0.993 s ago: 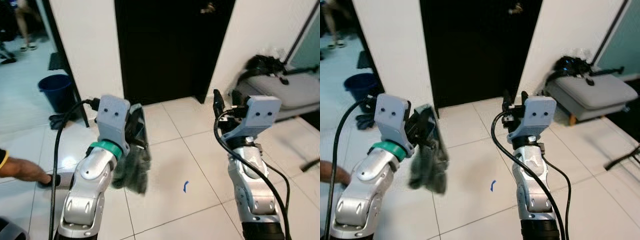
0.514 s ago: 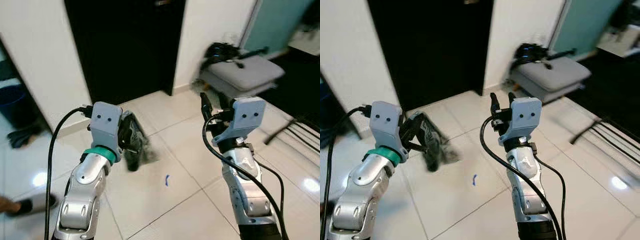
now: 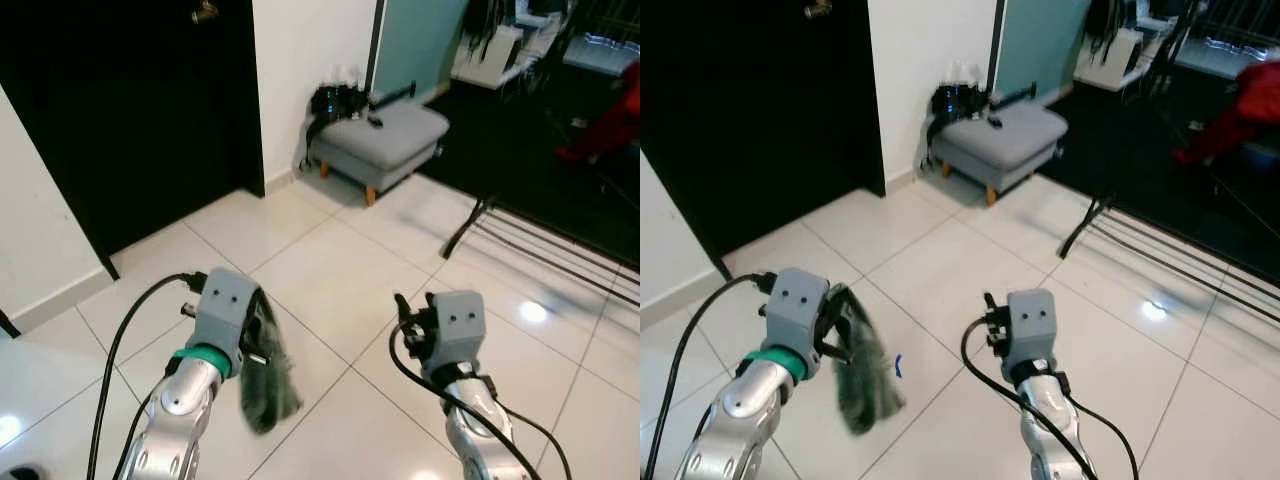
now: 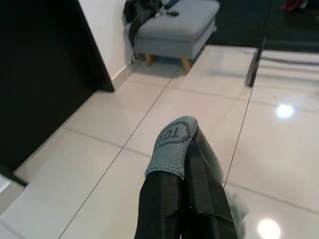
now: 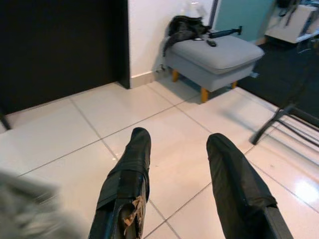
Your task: Hang hanger
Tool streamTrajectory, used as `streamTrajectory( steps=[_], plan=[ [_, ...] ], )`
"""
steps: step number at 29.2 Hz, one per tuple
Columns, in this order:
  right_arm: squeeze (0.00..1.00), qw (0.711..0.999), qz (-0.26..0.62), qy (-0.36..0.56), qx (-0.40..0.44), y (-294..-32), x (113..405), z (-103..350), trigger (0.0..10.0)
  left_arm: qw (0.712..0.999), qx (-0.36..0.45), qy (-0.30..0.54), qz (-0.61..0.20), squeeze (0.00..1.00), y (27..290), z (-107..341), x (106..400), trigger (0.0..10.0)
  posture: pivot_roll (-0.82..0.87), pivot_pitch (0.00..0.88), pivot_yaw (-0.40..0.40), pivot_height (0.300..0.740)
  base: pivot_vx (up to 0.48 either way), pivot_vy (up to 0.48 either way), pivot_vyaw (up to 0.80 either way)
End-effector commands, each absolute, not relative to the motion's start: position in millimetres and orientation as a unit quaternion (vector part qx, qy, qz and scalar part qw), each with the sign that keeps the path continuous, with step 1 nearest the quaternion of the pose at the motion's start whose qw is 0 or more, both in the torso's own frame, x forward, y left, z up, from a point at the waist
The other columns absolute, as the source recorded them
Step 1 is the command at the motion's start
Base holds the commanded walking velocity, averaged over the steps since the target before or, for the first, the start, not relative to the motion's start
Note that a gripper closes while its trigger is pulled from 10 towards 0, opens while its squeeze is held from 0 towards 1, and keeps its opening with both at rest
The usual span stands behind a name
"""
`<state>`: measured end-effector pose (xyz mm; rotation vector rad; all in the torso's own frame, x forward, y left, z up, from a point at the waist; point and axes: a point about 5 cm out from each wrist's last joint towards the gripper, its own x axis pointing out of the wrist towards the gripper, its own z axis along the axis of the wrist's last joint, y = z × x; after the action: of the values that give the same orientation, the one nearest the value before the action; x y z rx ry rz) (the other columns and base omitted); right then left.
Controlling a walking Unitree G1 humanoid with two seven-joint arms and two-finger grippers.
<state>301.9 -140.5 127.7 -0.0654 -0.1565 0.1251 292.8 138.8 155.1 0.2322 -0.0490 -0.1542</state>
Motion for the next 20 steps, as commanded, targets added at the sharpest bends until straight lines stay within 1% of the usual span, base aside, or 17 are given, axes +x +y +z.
streamTrajectory(
  steps=[1,3,6,11,20],
  plan=[
    [0.0,0.994,0.074,-0.075,-0.03,-131.6,296.9,123.4,10.0,0.99,0.116,-0.014,-0.079,0.0,138.9,149.6,288.4,10.0,-0.15,0.109,0.064,0.74,0.0,0.0,-0.8],
    [0.0,0.993,0.084,-0.084,-0.027,-124.3,295.5,126.1,10.0,0.989,0.114,-0.023,-0.088,0.0,134.3,153.0,287.5,10.0,-0.16,0.111,0.066,0.74,0.0,0.0,-0.8],
    [0.0,0.991,0.087,-0.094,-0.029,-121.6,297.6,129.9,10.0,0.989,0.11,-0.034,-0.097,0.0,130.4,156.1,289.4,10.0,-0.16,0.11,0.067,0.74,0.0,0.0,-0.8],
    [0.0,0.99,0.082,-0.108,-0.03,-124.3,301.2,134.5,10.0,0.991,0.081,-0.041,-0.103,0.0,127.0,159.5,292.9,10.0,-0.17,0.11,0.07,0.74,0.0,0.0,-0.8],
    [0.0,0.991,0.072,-0.112,-0.033,-129.1,299.3,135.1,10.0,0.989,0.079,-0.046,-0.114,0.0,124.2,162.6,293.1,10.0,-0.18,0.112,0.076,0.74,0.0,0.0,-0.8]
  ],
)
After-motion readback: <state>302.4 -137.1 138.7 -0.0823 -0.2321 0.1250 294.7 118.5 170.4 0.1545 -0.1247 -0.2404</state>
